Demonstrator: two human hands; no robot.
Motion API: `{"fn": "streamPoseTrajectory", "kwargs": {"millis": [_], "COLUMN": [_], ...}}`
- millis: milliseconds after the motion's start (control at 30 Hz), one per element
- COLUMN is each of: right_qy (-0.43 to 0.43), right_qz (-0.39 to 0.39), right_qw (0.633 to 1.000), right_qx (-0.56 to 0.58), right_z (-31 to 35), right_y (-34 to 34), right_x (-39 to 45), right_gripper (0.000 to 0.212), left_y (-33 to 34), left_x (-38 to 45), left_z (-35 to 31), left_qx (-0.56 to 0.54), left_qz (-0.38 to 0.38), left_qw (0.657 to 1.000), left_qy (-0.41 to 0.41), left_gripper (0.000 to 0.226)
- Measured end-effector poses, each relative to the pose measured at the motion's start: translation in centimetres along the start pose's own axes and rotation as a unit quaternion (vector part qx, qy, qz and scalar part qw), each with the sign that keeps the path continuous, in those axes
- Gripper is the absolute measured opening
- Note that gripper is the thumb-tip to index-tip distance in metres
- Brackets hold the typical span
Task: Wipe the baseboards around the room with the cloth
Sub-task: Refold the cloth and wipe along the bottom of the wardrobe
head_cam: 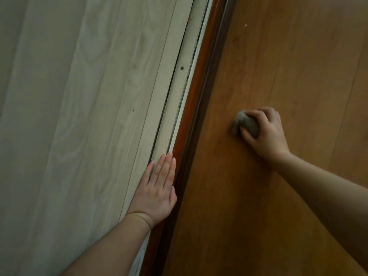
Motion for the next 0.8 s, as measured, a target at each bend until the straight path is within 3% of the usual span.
{"fn": "streamPoseTrajectory", "kwargs": {"millis": [133,300,433,533,633,800], "right_qy": [-0.037,-0.041,-0.04,-0.05,-0.044,-0.046], "right_qz": [-0.015,-0.004,0.008,0.004,0.008,0.007], "right_qw": [0.996,0.995,0.996,0.995,0.995,0.995], "right_qx": [-0.081,-0.087,-0.085,-0.091,-0.088,-0.088], "right_z": [-1.3,-0.9,-1.1,-1.1,-1.3,-1.3], "right_y": [1.1,1.0,1.5,1.6,1.6,1.7], "right_x": [-1.3,-1.1,-0.8,-0.9,-0.7,-0.8], "right_gripper": [0.053,0.053,0.054,0.054,0.055,0.055], "left_y": [0.2,-1.3,-5.7,-10.5,-13.2,-13.7], "left_x": [0.0,0.0,4.1,10.1,15.1,18.5], "left_z": [-0.1,-0.6,-0.4,2.3,4.3,4.4], "left_qx": [0.0,0.027,0.018,0.005,0.022,0.067], "left_qz": [0.026,0.065,0.014,-0.029,-0.035,-0.028], "left_qw": [1.0,0.997,0.999,0.995,0.988,0.987], "left_qy": [-0.01,-0.014,-0.026,-0.097,-0.149,-0.14], "left_gripper": [0.074,0.071,0.069,0.07,0.07,0.068]}}
Point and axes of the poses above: each hand's wrist, its own x-axis towards the middle knuckle, its own y-axis out of the palm, z = x × y, the point moved 10 cm from there along x, towards the middle knuckle, and after that the axes turned 15 degrees about z, right-handed, at the moved point
